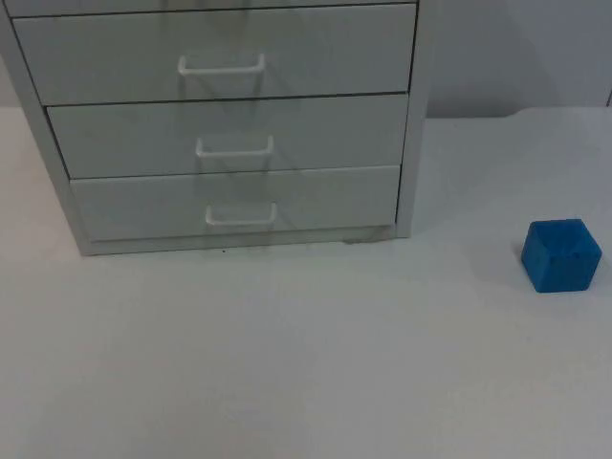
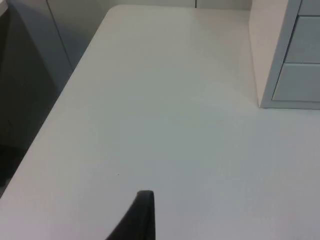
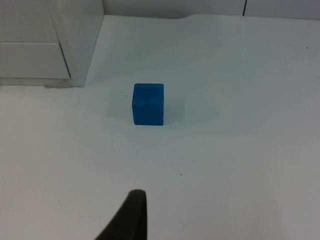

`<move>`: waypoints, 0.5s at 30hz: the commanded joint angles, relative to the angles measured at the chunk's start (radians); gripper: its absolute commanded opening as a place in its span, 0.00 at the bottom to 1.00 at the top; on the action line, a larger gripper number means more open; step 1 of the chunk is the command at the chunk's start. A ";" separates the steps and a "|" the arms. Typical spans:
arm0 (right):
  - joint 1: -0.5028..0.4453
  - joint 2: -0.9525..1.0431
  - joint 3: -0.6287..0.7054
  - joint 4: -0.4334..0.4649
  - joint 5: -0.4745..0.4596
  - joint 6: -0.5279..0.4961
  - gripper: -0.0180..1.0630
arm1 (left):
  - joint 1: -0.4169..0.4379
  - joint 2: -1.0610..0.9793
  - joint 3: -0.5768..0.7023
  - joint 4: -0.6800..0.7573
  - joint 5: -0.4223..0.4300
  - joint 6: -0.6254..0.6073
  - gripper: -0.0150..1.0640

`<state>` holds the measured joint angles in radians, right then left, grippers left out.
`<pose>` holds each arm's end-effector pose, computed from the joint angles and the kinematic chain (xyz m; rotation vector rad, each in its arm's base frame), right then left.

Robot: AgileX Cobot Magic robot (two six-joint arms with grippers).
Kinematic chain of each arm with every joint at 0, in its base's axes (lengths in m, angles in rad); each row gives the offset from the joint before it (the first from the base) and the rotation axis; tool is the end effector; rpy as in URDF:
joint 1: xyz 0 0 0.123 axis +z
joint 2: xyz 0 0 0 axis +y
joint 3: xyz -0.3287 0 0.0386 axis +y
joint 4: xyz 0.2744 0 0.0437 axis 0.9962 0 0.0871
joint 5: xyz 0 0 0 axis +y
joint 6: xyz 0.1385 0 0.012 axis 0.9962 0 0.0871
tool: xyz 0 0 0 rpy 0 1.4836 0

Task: Open the drawer with the left hand, place the block into the drawer with the right hand, then close the drawer with the left hand.

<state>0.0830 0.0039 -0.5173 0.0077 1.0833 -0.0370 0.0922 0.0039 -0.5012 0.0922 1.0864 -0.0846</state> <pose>0.0120 0.0019 0.2711 -0.1237 2.0500 0.0378 0.0122 0.0125 0.2657 -0.1884 2.0626 0.1155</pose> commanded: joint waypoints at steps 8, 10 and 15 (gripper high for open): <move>-0.002 0.136 -0.083 0.002 -0.116 -0.001 0.99 | 0.003 0.123 -0.065 -0.024 -0.054 0.002 0.98; -0.002 0.219 -0.104 0.002 -0.148 -0.001 0.99 | 0.003 0.187 -0.075 -0.026 -0.065 0.002 0.98; -0.002 0.375 -0.115 -0.008 -0.215 -0.001 0.99 | 0.003 0.299 -0.076 -0.034 -0.115 0.002 0.98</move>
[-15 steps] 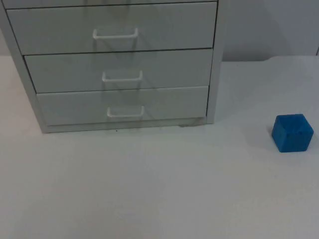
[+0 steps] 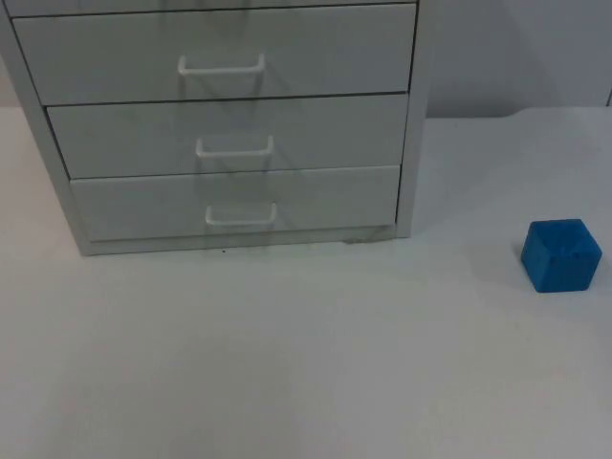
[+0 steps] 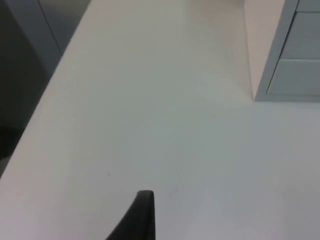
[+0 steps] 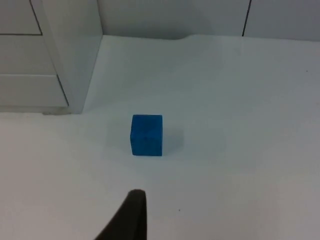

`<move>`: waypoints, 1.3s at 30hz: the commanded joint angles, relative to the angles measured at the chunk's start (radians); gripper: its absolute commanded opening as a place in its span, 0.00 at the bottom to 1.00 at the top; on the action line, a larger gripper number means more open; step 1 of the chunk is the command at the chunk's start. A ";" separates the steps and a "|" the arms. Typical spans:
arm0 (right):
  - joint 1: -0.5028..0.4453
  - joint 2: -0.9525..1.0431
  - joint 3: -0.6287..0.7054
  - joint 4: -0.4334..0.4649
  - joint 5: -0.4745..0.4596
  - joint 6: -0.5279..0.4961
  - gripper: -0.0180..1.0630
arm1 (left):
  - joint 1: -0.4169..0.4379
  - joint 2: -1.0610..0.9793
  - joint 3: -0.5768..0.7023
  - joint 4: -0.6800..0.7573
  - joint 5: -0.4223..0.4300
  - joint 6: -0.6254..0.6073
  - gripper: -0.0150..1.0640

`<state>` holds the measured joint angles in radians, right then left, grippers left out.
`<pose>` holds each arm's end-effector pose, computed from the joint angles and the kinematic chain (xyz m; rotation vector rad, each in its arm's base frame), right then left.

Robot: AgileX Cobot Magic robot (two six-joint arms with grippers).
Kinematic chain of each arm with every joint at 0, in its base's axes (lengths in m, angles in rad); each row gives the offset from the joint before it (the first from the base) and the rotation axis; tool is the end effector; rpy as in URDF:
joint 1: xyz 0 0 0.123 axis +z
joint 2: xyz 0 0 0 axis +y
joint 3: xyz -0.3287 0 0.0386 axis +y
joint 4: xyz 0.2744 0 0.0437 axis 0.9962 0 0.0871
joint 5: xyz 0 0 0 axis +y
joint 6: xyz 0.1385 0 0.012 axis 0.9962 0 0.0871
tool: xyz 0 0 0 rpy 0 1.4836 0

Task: Open the drawer with the left hand, place the block into the drawer with the right hand, then close the drawer with the left hand.

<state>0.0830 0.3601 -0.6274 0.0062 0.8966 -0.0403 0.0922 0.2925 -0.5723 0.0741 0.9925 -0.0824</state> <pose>0.0778 0.0071 0.3178 -0.1290 2.1091 0.0329 0.0595 0.0142 0.2913 -0.1818 2.1878 0.0964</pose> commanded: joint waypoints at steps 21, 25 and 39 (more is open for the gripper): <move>-0.002 0.565 -0.005 -0.006 -0.050 0.006 0.99 | 0.003 0.306 -0.003 -0.017 -0.044 0.000 0.98; -0.002 0.565 -0.005 -0.006 -0.057 0.006 0.99 | 0.003 0.307 -0.003 -0.104 -0.068 0.090 0.98; -0.002 0.565 -0.005 0.001 -0.082 0.006 0.99 | -0.063 0.654 -0.083 -0.424 -0.091 0.403 0.90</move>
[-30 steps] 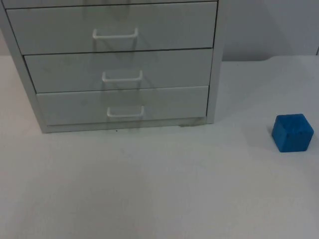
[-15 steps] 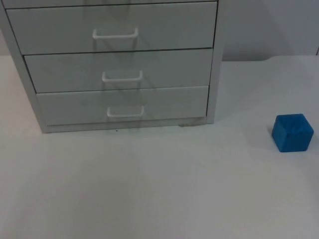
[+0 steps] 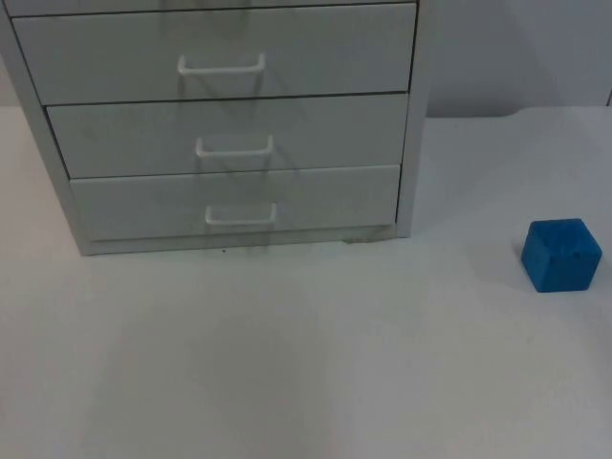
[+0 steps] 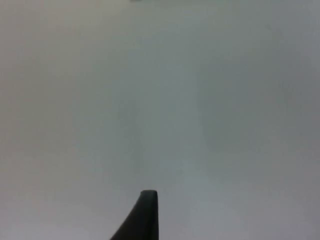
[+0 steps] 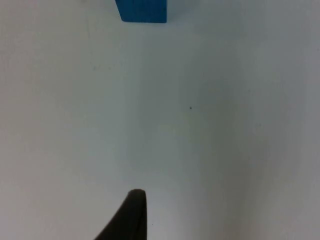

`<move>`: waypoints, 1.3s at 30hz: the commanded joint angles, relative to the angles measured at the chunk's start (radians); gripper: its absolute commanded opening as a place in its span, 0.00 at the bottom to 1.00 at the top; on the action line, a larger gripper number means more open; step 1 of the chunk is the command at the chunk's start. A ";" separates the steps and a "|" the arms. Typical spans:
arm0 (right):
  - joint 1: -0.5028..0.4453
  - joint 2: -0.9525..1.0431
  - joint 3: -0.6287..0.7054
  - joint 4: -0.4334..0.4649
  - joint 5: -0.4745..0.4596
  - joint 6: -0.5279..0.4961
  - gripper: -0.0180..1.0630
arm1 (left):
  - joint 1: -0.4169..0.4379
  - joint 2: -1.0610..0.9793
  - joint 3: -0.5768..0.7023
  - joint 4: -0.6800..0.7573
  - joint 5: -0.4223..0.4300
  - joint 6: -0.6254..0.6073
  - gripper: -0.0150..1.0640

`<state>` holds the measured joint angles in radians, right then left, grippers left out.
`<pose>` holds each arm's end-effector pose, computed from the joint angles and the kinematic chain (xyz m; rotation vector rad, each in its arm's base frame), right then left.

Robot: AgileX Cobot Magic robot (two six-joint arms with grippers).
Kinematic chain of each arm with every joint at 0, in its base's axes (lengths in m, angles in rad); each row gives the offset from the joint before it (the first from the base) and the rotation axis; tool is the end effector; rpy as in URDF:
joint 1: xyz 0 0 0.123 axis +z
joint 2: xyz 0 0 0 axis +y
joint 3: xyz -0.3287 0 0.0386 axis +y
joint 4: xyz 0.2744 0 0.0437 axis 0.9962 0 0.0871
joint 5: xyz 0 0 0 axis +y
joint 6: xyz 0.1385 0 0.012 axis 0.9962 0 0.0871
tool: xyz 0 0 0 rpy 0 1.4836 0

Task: Open the drawer with the left hand, place the block into the drawer with the right hand, then close the drawer with the left hand.

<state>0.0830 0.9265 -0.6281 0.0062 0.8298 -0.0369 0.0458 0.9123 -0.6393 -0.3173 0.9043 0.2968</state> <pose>0.1780 0.0155 0.2501 -0.1527 2.6075 0.0238 0.1720 -0.0263 0.2567 0.1500 2.6047 -0.2760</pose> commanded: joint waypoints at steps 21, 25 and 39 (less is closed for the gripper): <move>-0.002 -0.001 -0.004 0.001 -0.019 0.002 0.99 | -0.540 0.538 -0.245 0.128 -0.181 0.045 0.57; -0.002 -0.001 -0.004 0.001 -0.023 0.002 0.99 | -0.604 0.581 -0.245 0.144 -0.233 0.142 0.52; -0.002 -0.001 -0.004 0.001 -0.026 0.002 0.99 | -0.777 0.766 -0.245 0.825 -0.543 -0.122 0.52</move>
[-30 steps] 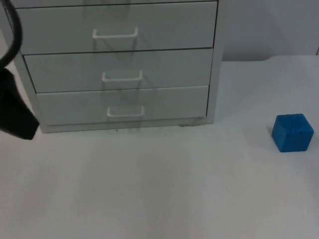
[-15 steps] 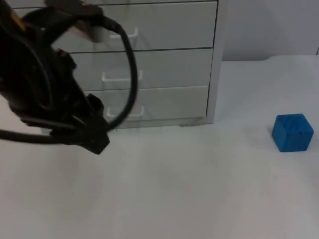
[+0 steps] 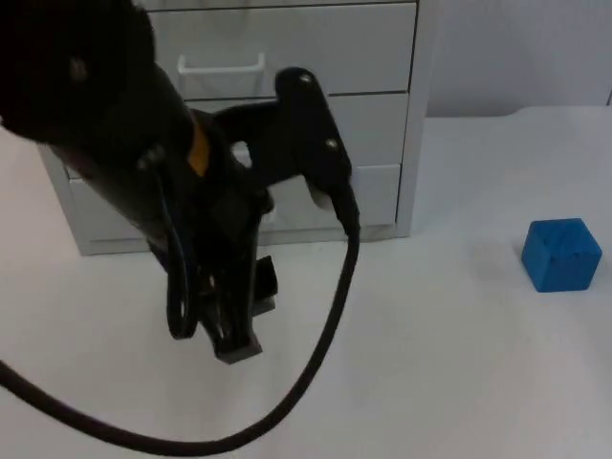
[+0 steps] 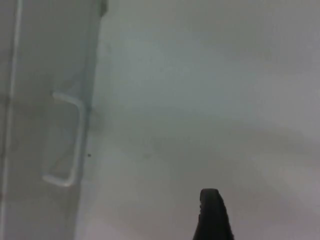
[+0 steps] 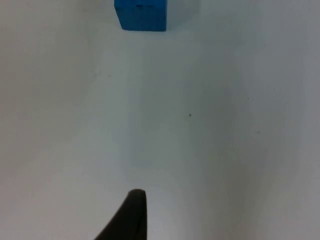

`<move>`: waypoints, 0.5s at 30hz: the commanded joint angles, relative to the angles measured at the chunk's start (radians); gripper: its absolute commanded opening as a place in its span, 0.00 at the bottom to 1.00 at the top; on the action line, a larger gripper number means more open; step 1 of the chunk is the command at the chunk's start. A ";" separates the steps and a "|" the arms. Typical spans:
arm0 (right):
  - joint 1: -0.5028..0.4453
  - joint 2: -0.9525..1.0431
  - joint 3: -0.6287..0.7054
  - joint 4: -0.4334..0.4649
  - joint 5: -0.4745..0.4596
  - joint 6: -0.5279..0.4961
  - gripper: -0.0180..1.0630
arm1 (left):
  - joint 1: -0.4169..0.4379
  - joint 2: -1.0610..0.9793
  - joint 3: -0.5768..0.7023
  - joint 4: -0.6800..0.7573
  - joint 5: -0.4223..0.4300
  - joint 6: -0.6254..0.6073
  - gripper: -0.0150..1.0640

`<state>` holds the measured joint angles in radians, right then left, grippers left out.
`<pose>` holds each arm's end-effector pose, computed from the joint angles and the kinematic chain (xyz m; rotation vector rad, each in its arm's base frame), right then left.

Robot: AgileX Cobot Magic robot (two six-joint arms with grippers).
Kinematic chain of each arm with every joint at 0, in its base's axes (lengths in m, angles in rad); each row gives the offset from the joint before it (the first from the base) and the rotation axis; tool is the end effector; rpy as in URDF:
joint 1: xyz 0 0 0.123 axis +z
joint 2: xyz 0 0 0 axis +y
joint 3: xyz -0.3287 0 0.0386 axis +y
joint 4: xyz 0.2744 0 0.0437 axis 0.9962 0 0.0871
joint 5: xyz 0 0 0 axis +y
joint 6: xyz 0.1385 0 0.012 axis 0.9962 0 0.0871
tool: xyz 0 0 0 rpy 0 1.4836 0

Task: Open the drawer with the left hand, place the block into the drawer with the right hand, then close the drawer with the left hand.

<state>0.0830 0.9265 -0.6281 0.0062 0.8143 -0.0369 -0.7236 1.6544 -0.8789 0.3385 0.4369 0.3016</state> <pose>0.1799 0.0156 0.2512 -0.1517 2.5920 0.0241 0.2785 -0.2200 0.1635 1.6124 2.1202 0.1519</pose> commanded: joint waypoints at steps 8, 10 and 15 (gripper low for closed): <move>-0.002 -0.001 -0.004 -0.006 -0.004 0.006 0.99 | -0.008 0.177 -0.006 0.844 -0.110 -0.549 0.52; -0.002 -0.001 -0.004 -0.006 -0.004 0.006 0.99 | -0.008 0.220 -0.006 1.004 -0.107 -0.693 0.52; -0.002 -0.001 -0.004 -0.006 -0.004 0.006 0.99 | -0.008 0.304 -0.006 1.360 -0.007 -1.100 0.52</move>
<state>0.0830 0.9265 -0.6281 0.0062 0.8143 -0.0292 -0.7260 1.9242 -0.8796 1.5181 0.3715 -0.5941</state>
